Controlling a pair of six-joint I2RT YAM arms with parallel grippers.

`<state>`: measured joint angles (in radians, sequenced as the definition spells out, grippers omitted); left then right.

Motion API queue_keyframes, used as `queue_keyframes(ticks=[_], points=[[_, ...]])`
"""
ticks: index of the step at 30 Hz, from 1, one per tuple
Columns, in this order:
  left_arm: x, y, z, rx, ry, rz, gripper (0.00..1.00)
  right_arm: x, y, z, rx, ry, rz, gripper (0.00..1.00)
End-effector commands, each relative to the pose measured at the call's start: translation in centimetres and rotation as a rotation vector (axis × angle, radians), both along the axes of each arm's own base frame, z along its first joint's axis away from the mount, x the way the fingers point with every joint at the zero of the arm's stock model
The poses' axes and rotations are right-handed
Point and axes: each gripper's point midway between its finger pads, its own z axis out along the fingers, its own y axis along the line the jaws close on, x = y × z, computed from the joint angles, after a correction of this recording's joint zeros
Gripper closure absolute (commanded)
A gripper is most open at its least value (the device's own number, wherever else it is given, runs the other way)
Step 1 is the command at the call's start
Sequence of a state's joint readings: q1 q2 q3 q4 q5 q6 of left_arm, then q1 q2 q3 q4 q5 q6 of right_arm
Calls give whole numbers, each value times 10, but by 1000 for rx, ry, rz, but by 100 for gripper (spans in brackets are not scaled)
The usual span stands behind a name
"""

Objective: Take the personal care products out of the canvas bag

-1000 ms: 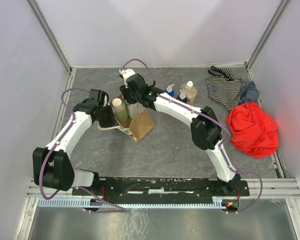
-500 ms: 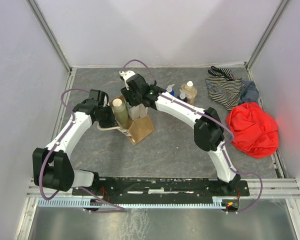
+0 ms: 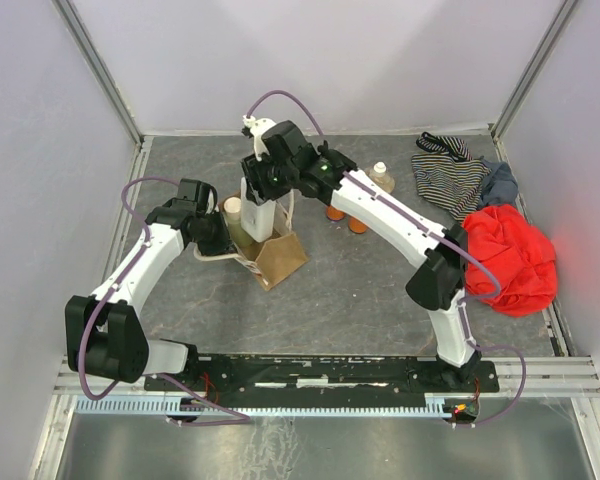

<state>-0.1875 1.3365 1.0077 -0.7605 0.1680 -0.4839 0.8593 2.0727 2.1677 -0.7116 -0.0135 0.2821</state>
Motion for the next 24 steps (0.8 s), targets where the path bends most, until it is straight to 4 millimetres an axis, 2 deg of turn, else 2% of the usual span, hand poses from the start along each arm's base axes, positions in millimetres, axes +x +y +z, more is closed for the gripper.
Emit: queue_keyframes(ticks=[1,6,11,14,18,24], points=[[-2,-4,7,-19,-25,-26,72,-23,18,144,356,-162,86,52],[-3,-3,8,-15,-31,-25,72,-30,18,164,403,-169,109,52],[-3,-2,6,-10,-25,-26,72,-35,-10,202,408,-269,68,51],[-2,-4,6,-19,-23,-29,72,-36,-38,222,372,-335,16,50],[0,-5,7,-19,-26,-32,72,-33,-78,236,344,-364,-47,50],[1,-6,9,-30,-25,-33,71,-26,-158,232,249,-388,-190,51]])
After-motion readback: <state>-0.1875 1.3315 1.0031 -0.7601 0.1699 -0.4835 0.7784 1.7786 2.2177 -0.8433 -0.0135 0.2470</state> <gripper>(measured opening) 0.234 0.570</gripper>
